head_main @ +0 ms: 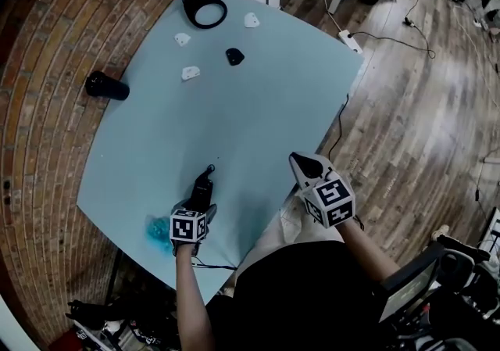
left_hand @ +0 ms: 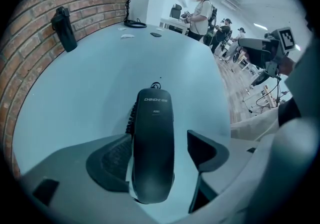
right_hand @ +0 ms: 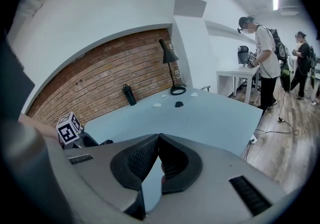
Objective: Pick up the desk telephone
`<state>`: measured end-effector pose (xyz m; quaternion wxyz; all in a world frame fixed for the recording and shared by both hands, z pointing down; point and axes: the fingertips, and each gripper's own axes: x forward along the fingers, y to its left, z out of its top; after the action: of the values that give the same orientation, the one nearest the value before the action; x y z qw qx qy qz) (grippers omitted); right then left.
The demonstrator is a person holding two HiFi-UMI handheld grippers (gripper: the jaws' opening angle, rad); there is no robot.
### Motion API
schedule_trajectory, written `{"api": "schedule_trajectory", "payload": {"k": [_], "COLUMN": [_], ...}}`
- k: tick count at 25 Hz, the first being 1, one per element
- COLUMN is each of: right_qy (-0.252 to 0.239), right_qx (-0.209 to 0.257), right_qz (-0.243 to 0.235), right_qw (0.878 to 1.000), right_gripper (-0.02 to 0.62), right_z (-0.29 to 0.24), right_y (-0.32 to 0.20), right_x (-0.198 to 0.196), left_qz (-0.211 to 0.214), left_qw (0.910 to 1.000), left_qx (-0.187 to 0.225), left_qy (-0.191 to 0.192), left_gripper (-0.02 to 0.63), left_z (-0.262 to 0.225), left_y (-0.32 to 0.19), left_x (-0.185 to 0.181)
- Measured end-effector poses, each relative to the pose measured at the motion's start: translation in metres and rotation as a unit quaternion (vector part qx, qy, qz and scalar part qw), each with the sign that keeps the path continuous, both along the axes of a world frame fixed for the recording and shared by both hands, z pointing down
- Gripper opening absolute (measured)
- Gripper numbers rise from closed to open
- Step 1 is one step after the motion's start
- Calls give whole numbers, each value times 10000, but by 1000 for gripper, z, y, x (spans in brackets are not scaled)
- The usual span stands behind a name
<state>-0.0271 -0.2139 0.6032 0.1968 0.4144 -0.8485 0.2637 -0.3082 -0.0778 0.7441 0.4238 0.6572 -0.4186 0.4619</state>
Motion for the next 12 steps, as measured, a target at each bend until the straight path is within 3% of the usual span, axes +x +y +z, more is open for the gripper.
{"api": "schedule_trajectory", "payload": {"k": [6,12], "right_qy": [-109,36], "right_qx": [75,54], "right_qz": [108,270], "right_qw": [9999,9996], "right_gripper": [12,12], "right_z": [0,9], "right_y": [-3,6], "right_x": [-12,11], "left_qz": [129,209], "left_qw": [9994,9991], "left_qx": [-71,-108], "left_qy": [-322,-339], "left_gripper": [370,370], "left_z": [8,24], "left_y": [-2,1], "left_x": [-19,-7]}}
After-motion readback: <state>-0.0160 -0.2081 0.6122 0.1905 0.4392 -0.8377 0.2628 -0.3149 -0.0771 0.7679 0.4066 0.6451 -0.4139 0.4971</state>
